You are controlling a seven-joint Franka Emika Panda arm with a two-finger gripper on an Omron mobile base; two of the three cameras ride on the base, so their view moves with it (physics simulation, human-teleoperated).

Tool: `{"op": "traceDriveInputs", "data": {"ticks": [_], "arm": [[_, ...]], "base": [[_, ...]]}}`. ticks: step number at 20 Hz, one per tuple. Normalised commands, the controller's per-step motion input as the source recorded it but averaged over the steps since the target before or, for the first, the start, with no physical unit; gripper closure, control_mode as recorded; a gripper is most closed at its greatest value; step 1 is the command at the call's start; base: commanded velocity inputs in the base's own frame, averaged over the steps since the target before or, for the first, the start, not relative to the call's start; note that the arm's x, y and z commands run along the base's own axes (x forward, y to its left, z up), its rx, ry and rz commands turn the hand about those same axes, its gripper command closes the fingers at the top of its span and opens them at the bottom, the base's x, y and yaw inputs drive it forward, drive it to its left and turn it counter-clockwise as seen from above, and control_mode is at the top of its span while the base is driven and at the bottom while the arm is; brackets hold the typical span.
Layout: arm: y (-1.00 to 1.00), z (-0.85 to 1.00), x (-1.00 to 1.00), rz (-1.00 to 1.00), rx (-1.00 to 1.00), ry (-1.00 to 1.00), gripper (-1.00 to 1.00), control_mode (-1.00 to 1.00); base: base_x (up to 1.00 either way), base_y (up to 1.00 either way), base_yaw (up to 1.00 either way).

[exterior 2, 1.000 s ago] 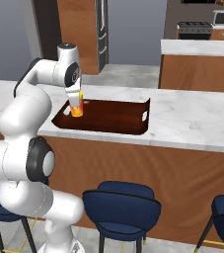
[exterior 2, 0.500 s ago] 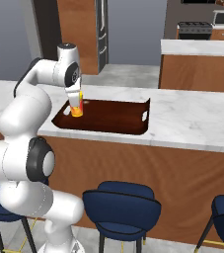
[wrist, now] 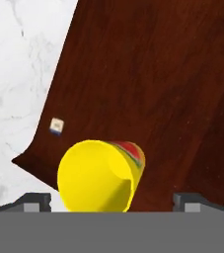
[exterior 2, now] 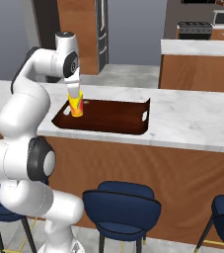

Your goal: There is a tray on the dining counter. Grab the cup, mug, and pitcher and place them on the tray. The pitcher may be placed next to the tray if it cannot fit the tray.

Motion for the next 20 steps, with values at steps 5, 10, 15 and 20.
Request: {"op": "traceDriveInputs", "data": {"ticks": [5, 10, 15, 20], "arm": [[-0.27, 0.68, -0.43, 0.17, -0.02, 0.00, -1.00, -1.00], [-0.43, 0.37, -0.99, 0.33, -0.08, -0.08, -1.00, -1.00], [-0.37, 0.14, -1.00, 0.36, -0.12, -0.08, -1.00, -1.00], [-0.01, 0.02, -1.00, 0.36, -0.13, -0.05, -1.00, -1.00]], "base": [[0.00, 0.00, 0.00], [0.00, 0.00, 0.00], [0.00, 0.00, 0.00], [0.00, 0.00, 0.00]]}}
